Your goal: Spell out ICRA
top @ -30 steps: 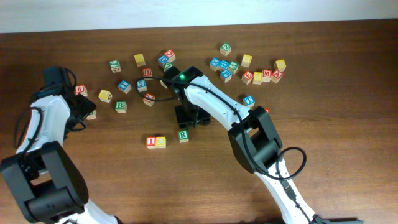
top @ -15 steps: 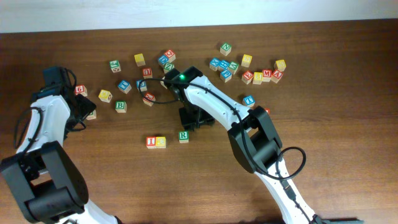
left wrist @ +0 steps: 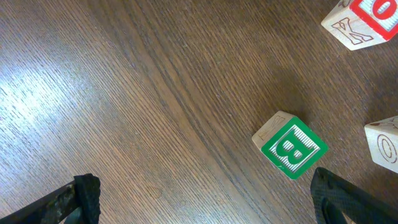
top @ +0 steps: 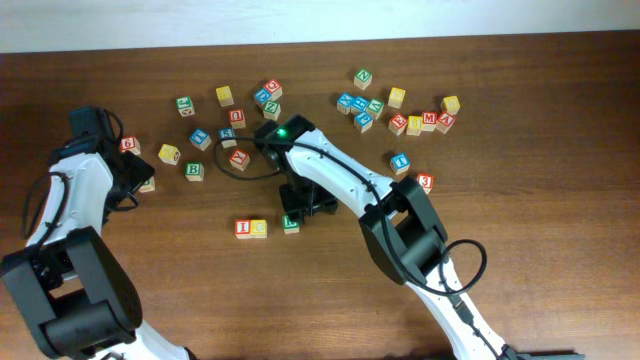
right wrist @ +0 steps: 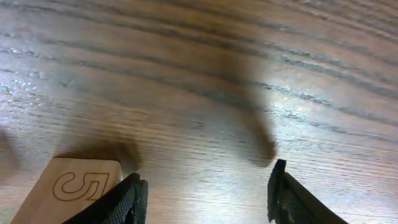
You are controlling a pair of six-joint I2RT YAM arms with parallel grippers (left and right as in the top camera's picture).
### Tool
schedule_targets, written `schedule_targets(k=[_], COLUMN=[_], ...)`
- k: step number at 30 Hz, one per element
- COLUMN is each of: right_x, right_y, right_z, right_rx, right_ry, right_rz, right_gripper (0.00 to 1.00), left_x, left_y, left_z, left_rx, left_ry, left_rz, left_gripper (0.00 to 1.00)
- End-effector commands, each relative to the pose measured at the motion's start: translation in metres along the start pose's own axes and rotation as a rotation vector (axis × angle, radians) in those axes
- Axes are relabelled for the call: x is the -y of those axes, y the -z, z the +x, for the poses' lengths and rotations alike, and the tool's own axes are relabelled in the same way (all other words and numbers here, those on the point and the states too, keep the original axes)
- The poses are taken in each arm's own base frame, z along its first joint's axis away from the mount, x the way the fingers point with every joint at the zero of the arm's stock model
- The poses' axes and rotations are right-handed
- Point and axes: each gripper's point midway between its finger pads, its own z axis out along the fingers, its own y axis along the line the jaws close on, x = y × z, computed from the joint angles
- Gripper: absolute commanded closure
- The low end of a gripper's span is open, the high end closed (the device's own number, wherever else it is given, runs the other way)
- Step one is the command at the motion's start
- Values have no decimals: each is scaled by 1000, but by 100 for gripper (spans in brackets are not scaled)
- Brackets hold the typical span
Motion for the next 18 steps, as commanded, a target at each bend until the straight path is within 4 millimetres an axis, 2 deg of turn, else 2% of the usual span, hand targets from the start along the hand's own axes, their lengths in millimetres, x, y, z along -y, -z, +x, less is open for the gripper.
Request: schedule_targets(k=[1, 7, 10, 12, 13, 14, 16, 18], right_x=[-2, -10, -10, -7, -2, 2, 10, 22], right_y=[-12, -12, -12, -12, -12, -12, -11, -7], right_z=[6, 5, 4, 3, 1, -1, 0, 6], right_rx=[-45, -46, -43, -38, -31, -31, -48, -81], right_ry=[-2, -15, -31, -27, -32, -41, -33, -31], right_rz=[5, -37, -37, -26, -13, -10, -7, 4], right_gripper=[46, 45, 39, 40, 40, 48, 55, 55], left_x=[-2, -2, -2, -2, -2, -2, -2, -2], left_y=[7, 7, 7, 7, 7, 7, 7, 7], left_z=[-3, -3, -3, -3, -3, -3, -3, -3], left_rx=[16, 16, 16, 16, 16, 16, 16, 16], left_ry=[9, 9, 9, 9, 9, 9, 9, 9], left_rz=[6, 6, 6, 6, 6, 6, 6, 6], left_gripper=[1, 1, 1, 1, 1, 1, 1, 1])
